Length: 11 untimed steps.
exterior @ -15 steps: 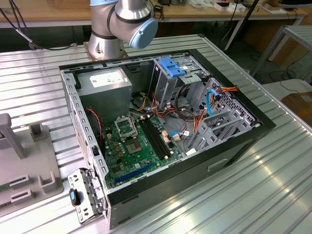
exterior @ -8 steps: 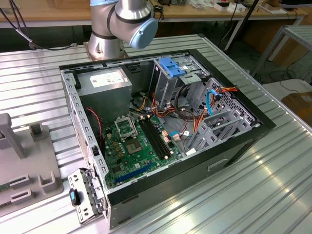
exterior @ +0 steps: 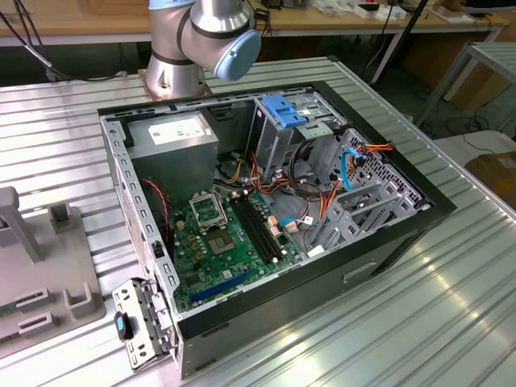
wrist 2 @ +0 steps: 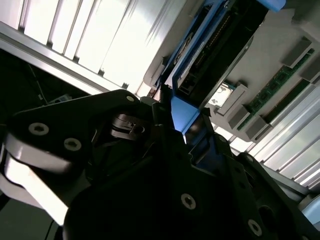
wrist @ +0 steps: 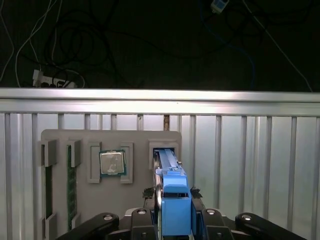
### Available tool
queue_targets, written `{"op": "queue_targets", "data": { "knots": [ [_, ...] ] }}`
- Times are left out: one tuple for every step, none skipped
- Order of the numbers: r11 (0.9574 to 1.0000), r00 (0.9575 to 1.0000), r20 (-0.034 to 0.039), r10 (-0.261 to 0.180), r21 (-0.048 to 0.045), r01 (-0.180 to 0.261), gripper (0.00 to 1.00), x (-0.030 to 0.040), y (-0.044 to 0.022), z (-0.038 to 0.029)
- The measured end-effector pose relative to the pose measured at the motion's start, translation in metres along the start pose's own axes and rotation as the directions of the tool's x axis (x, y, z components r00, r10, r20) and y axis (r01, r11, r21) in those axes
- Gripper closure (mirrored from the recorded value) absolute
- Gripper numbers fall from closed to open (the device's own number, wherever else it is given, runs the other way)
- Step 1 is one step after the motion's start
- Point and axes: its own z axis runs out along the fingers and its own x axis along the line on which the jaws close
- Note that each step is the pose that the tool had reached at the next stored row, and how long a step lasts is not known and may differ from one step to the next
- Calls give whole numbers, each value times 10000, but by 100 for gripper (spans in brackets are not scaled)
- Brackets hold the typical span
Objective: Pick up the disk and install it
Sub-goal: 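Pick up the disk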
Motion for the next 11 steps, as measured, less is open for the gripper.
{"op": "queue_targets", "data": {
  "knots": [
    [10000,10000,0,1,1,-1,64,-1,0,-28],
    [10000,10000,0,1,0,-1,64,-1,-1,-52],
    [10000,10000,0,0,1,0,64,-2,-1,-82],
    [10000,10000,0,0,0,0,64,-2,-2,-116],
    [10000,10000,0,0,1,0,64,-3,-2,-134],
    [10000,10000,-1,1,0,-1,64,-3,-2,-147],
    [10000,10000,0,0,1,0,64,-3,-3,-168],
    [10000,10000,0,0,1,0,64,-3,-3,-179],
    [10000,10000,1,0,4,0,64,-4,-3,-179],
    [10000,10000,0,0,1,0,64,-4,-3,-182],
    [10000,10000,0,0,3,0,64,-4,-3,-183]
  ]
}}
